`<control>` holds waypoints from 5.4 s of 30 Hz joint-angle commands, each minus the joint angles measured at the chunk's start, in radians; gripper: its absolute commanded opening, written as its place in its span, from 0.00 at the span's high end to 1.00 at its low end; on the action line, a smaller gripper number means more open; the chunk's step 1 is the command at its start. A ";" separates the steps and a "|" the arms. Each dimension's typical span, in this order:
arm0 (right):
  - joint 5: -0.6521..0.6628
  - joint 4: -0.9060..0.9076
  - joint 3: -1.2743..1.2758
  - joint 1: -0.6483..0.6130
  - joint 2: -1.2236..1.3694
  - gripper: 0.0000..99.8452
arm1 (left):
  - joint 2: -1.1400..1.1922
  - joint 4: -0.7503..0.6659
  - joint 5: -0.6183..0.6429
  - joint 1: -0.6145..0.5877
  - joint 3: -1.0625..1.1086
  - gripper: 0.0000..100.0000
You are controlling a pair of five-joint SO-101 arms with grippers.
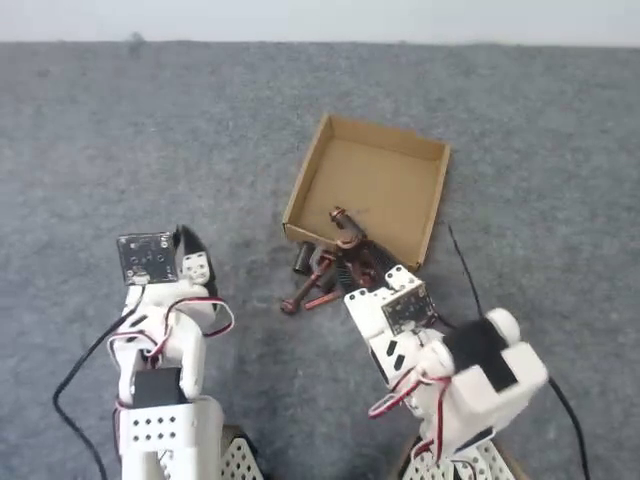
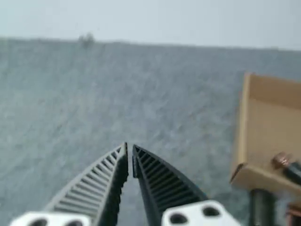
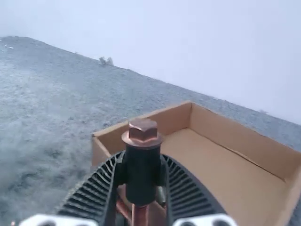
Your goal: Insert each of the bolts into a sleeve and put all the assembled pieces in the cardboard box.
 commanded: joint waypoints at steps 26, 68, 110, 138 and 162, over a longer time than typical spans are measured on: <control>0.012 1.831 -0.144 0.145 -1.475 0.99 | -0.020 0.057 -0.143 -0.026 0.021 0.99; -0.026 2.361 -1.183 0.332 -0.430 0.99 | -0.020 0.057 -0.147 -0.026 0.021 0.99; -0.077 2.987 -1.327 0.240 -0.642 0.99 | -0.020 0.055 -0.149 -0.026 0.021 0.99; 0.647 2.772 -0.677 -0.093 -0.998 0.86 | -0.020 0.054 -0.149 -0.025 0.021 0.99; 0.770 2.489 -0.543 -0.093 -0.997 0.90 | -0.020 0.052 -0.150 -0.003 0.021 0.99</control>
